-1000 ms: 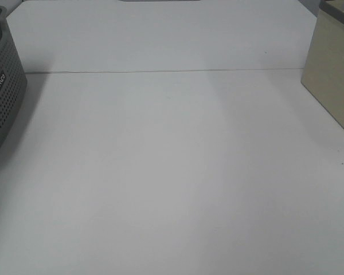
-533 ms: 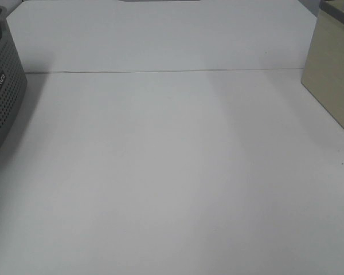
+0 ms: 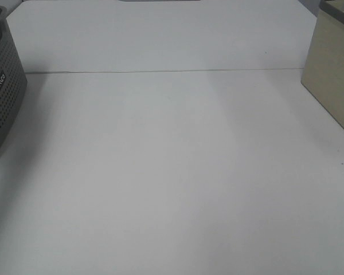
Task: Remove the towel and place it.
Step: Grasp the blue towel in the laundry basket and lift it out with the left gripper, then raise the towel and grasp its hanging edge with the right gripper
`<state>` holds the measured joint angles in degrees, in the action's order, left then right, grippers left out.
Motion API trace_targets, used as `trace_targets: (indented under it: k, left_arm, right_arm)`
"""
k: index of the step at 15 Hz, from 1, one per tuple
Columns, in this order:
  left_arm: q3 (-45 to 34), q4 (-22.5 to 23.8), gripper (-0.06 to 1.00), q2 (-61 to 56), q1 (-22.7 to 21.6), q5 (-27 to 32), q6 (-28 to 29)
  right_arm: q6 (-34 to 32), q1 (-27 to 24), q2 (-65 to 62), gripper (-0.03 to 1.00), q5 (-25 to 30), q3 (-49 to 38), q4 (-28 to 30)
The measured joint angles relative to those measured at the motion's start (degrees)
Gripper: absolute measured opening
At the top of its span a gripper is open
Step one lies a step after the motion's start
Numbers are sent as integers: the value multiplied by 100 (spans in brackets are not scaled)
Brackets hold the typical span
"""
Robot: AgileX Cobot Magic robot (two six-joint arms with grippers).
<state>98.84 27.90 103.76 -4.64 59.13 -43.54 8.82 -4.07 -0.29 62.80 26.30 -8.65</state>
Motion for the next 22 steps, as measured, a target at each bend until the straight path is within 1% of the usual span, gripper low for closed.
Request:
trace_targets:
  k: [2,3,6,8,9,10,11,13,15,17,18,19,20,21,22]
  left_arm:
    - [0,11,0,-372,132,6,0]
    - [34,69,0,-722,292,-6,0]
    - [516,126,0,-1117,693,-92,0]
    - [1026,172,0,-1238,1152,-183,0]
    - [1421,178,0,-1243,1736,-206,0]
    - [1461,178,0,-1243,1891,-206,0]
    - [1484,172,0,-1243,2154,-201,0]
    - [1484,172,0,-1243,2716,-201,0]
    - [1484,252,0,-1243,3163,-229,0]
    - [1484,269,0,-1243,3558,-441,0]
    - [1484,269,0,-1243,3718,-584,0]
    - [1484,269,0,-1243,3782,-665,0]
    - [1484,264,0,-1243,3919,-802,0]
    - [1490,218,0,-1220,4148,-900,0]
    - [1495,206,0,-1197,4234,-894,0]
  right_arm:
    - [109,0,0,95,0,0,-52]
    - [120,0,0,95,0,0,-86]
    - [246,0,0,95,0,11,-138]
    - [498,0,0,95,-115,46,-223]
    - [779,0,0,95,-476,63,-487]
    - [837,0,0,95,-556,74,-567]
    - [917,0,0,95,-688,86,-802]
    - [1352,0,235,95,-802,92,-1318]
    - [2057,0,710,95,-991,92,-1982]
    - [3105,0,1404,95,-1169,92,-2853]
    - [3633,0,1736,95,-1255,92,-3300]
    - [3873,0,1896,95,-1278,92,-3552]
    - [4492,0,2303,95,-1335,92,-4062]
    - [5701,0,3140,95,-1369,92,-4979]
    - [6303,0,3552,95,-1375,92,-5426]
